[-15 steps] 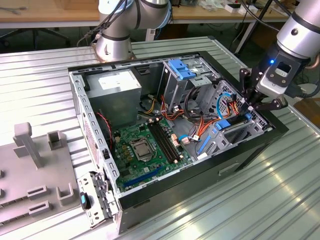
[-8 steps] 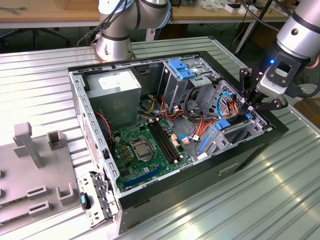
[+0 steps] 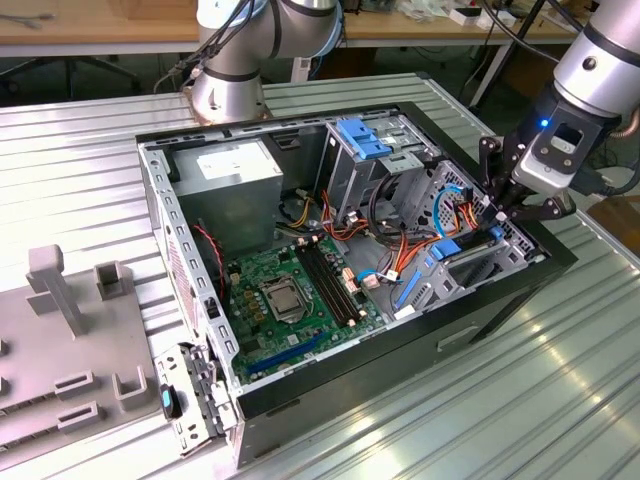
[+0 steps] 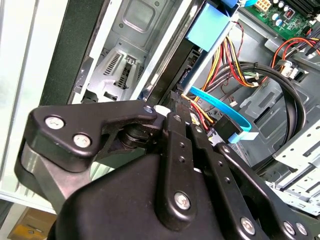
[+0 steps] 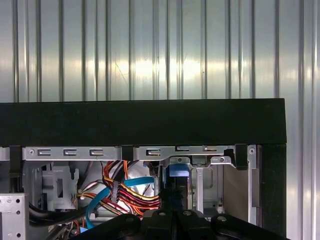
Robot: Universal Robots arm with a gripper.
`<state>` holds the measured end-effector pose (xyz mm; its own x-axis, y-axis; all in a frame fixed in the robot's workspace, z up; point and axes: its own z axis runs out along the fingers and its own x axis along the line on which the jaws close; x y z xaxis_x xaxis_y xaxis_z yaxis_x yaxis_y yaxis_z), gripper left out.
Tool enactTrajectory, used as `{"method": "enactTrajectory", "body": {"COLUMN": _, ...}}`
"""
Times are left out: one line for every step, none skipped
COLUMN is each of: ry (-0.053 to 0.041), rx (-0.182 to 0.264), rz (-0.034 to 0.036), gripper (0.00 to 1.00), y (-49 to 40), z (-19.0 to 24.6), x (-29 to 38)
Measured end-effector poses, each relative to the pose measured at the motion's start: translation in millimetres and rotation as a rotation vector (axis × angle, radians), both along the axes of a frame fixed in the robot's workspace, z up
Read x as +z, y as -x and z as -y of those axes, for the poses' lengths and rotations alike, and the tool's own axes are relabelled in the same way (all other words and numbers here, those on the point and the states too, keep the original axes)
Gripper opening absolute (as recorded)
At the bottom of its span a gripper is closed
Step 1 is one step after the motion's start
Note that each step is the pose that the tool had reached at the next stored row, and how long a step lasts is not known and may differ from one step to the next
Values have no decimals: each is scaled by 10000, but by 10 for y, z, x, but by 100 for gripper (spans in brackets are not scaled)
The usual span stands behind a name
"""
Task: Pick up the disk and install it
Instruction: 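Insert the second disk wire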
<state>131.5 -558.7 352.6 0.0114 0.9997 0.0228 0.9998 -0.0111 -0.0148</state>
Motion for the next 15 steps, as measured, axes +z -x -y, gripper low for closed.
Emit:
{"method": "enactTrajectory", "body": {"ry": 0, "rx": 0, "rz": 0, "gripper": 11, "y": 0, "z": 0, "x": 0}}
{"method": "enactTrajectory", "body": {"ry": 3, "rx": 0, "rz": 0, "gripper": 11, "y": 0, "z": 0, "x": 4}}
{"method": "enactTrajectory", "body": {"ry": 42, "rx": 0, "rz": 0, "gripper": 11, "y": -1, "z": -1, "x": 17}}
{"method": "enactTrajectory", "body": {"ry": 90, "rx": 0, "rz": 0, "gripper": 11, "y": -1, "z": -1, "x": 32}}
{"method": "enactTrajectory", "body": {"ry": 134, "rx": 0, "rz": 0, "gripper": 11, "y": -1, "z": -2, "x": 57}}
{"method": "enactTrajectory", "body": {"ry": 202, "rx": 0, "rz": 0, "gripper": 11, "y": -1, "z": -7, "x": 137}}
{"method": "enactTrajectory", "body": {"ry": 254, "rx": 0, "rz": 0, "gripper": 11, "y": -1, "z": -15, "x": 165}}
{"method": "enactTrajectory", "body": {"ry": 372, "rx": 0, "rz": 0, "gripper": 11, "y": -1, "z": -47, "x": 198}}
{"method": "enactTrajectory", "body": {"ry": 441, "rx": 0, "rz": 0, "gripper": 11, "y": -1, "z": -88, "x": 232}}
{"method": "enactTrajectory", "body": {"ry": 519, "rx": 0, "rz": 0, "gripper": 11, "y": -1, "z": -139, "x": 247}}
{"method": "enactTrajectory", "body": {"ry": 614, "rx": 0, "rz": 0, "gripper": 11, "y": 0, "z": -201, "x": 250}}
{"method": "enactTrajectory", "body": {"ry": 696, "rx": 2, "rz": 0, "gripper": 11, "y": 1, "z": -272, "x": 252}}
{"method": "enactTrajectory", "body": {"ry": 734, "rx": 1, "rz": 0, "gripper": 11, "y": 1, "z": -316, "x": 253}}
{"method": "enactTrajectory", "body": {"ry": 791, "rx": 0, "rz": 0, "gripper": 11, "y": 2, "z": -378, "x": 257}}
{"method": "enactTrajectory", "body": {"ry": 966, "rx": 0, "rz": 0, "gripper": 11, "y": 2, "z": -492, "x": 277}}
